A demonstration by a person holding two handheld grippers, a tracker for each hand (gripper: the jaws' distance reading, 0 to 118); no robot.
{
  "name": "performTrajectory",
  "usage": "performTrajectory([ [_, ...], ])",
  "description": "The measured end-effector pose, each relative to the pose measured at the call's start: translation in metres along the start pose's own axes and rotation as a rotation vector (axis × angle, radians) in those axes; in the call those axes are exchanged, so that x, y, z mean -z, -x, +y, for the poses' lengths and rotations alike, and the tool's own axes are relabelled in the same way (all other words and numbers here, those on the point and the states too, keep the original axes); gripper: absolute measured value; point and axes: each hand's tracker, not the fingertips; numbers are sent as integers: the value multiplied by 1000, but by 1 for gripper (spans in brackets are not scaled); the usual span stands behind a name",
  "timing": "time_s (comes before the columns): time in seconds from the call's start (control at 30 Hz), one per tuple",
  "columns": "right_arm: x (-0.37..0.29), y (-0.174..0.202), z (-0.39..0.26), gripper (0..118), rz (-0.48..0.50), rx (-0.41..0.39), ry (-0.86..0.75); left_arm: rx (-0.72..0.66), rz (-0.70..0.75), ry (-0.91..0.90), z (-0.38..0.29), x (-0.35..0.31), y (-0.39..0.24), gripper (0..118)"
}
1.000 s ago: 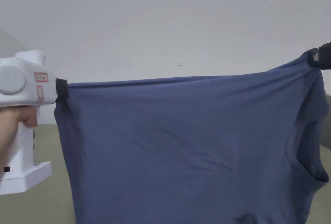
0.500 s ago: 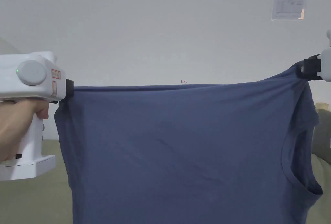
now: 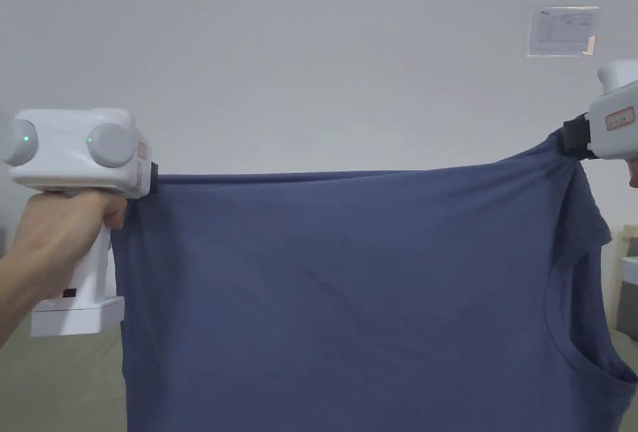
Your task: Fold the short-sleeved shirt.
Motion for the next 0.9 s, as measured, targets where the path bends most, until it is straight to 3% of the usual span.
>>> performTrajectory([
  [0.5,166,7,30,2,-65,-65,-25,27,134,-64,26,141,-78,4],
  [0.6,187,16,22,2,-84,-94,-28,48,165,-79,20,178,-88,4],
  [0.73,229,21,4,2,-93,-55,7,41,171,-51,9,222,-103,4],
  [0.8,248,24,-17,2,-87,-68,42,112,186,-38,-3,252,-109,4],
  [0.9,279,24,-56,2,-81,-63,79,104,194,-3,-32,284,-114,4],
])
